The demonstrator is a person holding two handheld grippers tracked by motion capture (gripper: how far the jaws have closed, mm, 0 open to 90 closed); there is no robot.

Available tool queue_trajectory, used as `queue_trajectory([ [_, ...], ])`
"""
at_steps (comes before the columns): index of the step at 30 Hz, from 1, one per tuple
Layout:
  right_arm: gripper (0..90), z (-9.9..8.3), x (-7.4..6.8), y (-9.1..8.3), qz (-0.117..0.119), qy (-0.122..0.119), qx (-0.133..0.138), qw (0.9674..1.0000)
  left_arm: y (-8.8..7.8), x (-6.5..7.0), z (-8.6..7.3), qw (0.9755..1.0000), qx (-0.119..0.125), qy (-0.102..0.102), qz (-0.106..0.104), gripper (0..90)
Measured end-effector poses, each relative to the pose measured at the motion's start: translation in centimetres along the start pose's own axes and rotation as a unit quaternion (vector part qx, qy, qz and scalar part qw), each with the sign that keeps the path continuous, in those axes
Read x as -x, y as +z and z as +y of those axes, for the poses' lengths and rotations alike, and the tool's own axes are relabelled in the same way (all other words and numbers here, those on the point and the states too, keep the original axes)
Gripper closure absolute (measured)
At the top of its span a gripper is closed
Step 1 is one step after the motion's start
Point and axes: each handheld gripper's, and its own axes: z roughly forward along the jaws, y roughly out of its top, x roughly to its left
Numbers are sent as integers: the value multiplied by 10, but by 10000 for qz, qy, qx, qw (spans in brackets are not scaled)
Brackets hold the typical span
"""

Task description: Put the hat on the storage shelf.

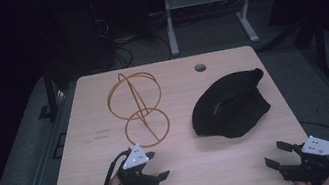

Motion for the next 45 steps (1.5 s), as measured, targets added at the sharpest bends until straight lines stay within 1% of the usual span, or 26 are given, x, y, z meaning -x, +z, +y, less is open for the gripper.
queue_trajectory([
  [2, 231, 0, -1, 1, 8, -20, -17, 10000, 4, 2, 5, 10000, 6, 67, -53, 201],
  [6, 228, 1, -2, -1, -29, -62, 6, 10000, 7, 3, 11, 9999, 53, 77, -86, 201],
  [10, 222, 1, -2, -2, -39, -51, 40, 10000, 15, 4, 23, 9998, 75, 134, -140, 201],
  [11, 220, 2, -2, -2, -44, -51, 44, 10000, 15, 4, 23, 9998, 75, 134, -140, 201],
  [13, 220, 2, -3, -3, -40, -65, 71, 9999, 21, 5, 30, 9996, 77, 205, -164, 200],
  [15, 220, 2, -2, -3, -41, -56, 80, 9999, 23, 5, 33, 9996, 89, 194, -176, 200],
  [16, 220, 2, -2, -3, -40, -52, 80, 9999, 27, 6, 37, 9995, 74, 238, -194, 200],
  [17, 221, 2, -2, -3, -39, -54, 82, 9999, 28, 6, 39, 9994, 95, 235, -221, 200],
  [22, 221, 3, -2, -4, -43, -77, 108, 9999, 37, 7, 50, 9991, 77, 316, -271, 200],
  [23, 220, 3, -2, -4, -43, -82, 101, 9999, 37, 7, 50, 9991, 77, 316, -271, 200],
  [24, 220, 3, -2, -4, -43, -84, 105, 9999, 41, 7, 55, 9990, 76, 340, -294, 201],
  [26, 220, 3, -3, -4, -38, -75, 108, 9999, 45, 7, 59, 9988, 77, 371, -316, 202],
  [28, 221, 3, -3, -4, -36, -80, 109, 9999, 49, 7, 63, 9986, 25, 400, -335, 201],
  [29, 220, 3, -3, -4, -35, -83, 108, 9999, 52, 8, 64, 9988, 60, 345, -353, 202],
  [31, 220, 4, -3, -4, -23, -83, 106, 9999, 55, 7, 68, 9985, 47, 401, -365, 202],
  [33, 220, 4, -4, -4, -22, -113, 114, 9999, 58, 7, 71, 9985, 52, 371, -387, 202],
  [35, 220, 4, -4, -4, -21, -111, 114, 9999, 60, 7, 73, 9984, 75, 403, -379, 204],
  [36, 221, 4, -4, -4, -18, -119, 104, 9999, 61, 7, 74, 9985, 88, 377, -397, 205],
  [38, 220, 4, -4, -4, -9, -117, 107, 9999, 65, 6, 78, 9983, 24, 424, -397, 205],
  [41, 220, 5, -4, -4, -7, -114, 114, 9999, 67, 6, 81, 9983, 30, 413, -411, 205],
  [43, 220, 5, -4, -4, -9, -130, 119, 9998, 71, 5, 85, 9980, -5, 474, -413, 205],
  [44, 221, 5, -4, -4, 1, -133, 118, 9998, 75, 6, 89, 9981, 47, 461, -413, 206],
  [45, 221, 5, -4, -4, 1, -133, 118, 9998, 75, 6, 89, 9981, 47, 461, -413, 207],
])
